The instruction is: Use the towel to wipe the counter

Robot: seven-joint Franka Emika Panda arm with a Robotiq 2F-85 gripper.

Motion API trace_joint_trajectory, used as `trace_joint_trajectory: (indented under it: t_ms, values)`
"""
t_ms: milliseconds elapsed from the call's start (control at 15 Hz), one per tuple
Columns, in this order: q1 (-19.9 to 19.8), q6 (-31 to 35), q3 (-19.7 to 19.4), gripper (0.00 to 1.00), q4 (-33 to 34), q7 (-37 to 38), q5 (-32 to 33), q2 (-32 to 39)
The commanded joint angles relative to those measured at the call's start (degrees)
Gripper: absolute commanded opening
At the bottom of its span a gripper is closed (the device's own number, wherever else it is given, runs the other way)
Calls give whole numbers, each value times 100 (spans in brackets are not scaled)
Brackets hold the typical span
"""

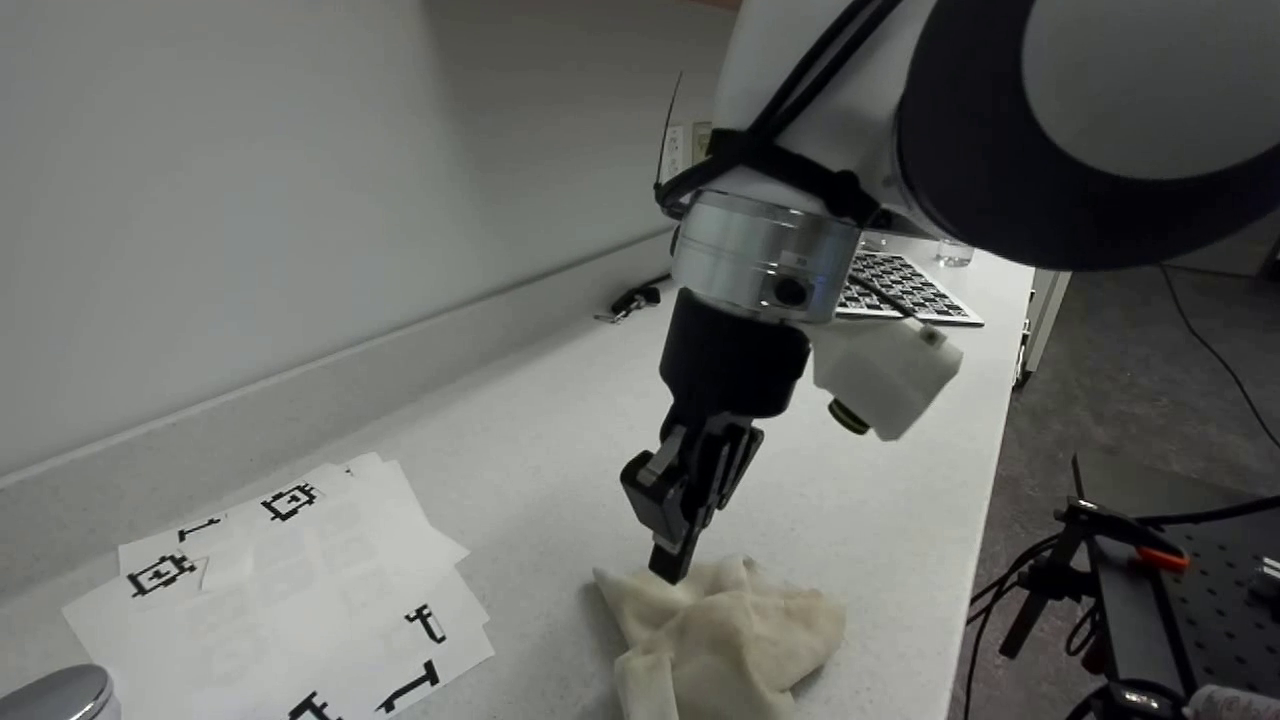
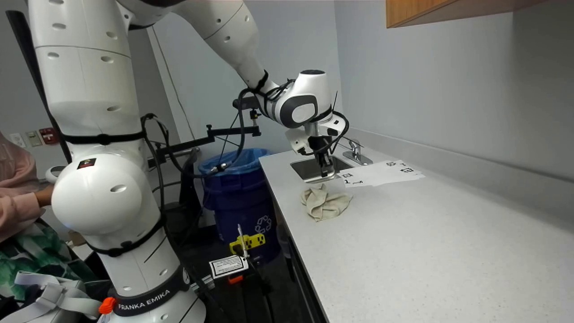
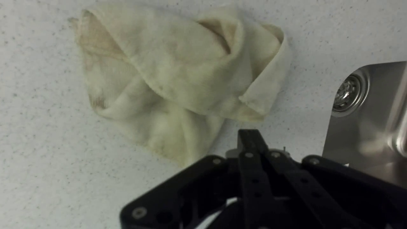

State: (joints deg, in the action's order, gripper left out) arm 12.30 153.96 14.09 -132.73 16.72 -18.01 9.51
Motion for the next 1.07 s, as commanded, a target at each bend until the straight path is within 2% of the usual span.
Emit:
trace_joint_trajectory:
  t_ms: [0, 467, 1000]
  values:
    - [157, 32, 92, 0, -220, 188, -165, -101]
    - [232, 145, 105, 0, -587, 322, -193, 89]
    - [190, 144, -273, 0, -392, 310, 379, 558]
